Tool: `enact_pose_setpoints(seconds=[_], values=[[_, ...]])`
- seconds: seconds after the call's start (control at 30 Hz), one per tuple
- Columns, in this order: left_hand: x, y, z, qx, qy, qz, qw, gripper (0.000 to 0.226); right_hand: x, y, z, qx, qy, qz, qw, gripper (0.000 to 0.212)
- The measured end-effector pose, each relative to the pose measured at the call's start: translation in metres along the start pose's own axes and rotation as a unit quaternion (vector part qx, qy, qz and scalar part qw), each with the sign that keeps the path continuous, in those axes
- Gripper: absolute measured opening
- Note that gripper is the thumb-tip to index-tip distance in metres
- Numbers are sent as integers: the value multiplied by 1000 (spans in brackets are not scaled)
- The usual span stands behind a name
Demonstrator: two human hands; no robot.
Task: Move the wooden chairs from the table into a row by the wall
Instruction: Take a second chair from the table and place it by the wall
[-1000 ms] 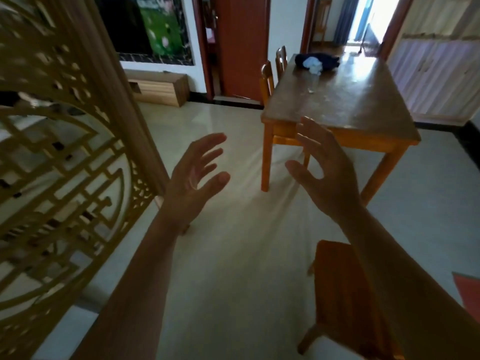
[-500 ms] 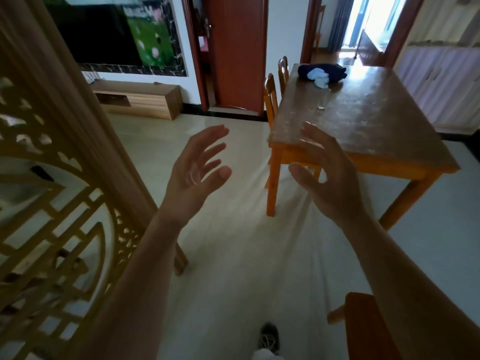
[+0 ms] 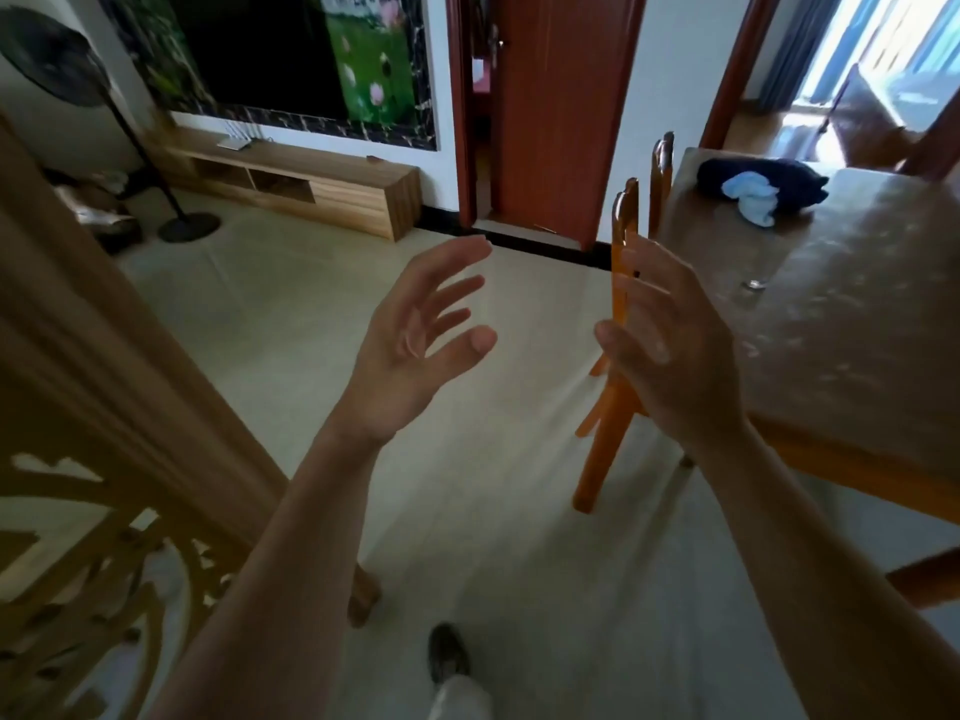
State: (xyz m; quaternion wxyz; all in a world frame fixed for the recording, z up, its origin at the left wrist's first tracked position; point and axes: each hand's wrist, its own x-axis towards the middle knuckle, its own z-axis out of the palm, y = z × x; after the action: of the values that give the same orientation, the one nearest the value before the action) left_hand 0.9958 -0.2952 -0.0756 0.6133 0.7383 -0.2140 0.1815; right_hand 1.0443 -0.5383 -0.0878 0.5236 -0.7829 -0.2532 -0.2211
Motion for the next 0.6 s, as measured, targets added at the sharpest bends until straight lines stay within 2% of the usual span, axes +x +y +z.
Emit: enact_pose_setpoints(seconds=[0.23,0.37,0.43,0.6], values=[[148,-111,-29,-21,-17,4,1000,63,125,91,53,-19,8,3,1000,68],[240,-148,-36,-55,-50,-1,997,70,198,132,68,-68,36,14,997,75],[279,-169,-34,-60,-76,-5,995,70,224,153,72,-62,54,33,996,81],[367,-234,-33,-72,-112,7,991,59,289,217,83,-28,75,58,995,77]])
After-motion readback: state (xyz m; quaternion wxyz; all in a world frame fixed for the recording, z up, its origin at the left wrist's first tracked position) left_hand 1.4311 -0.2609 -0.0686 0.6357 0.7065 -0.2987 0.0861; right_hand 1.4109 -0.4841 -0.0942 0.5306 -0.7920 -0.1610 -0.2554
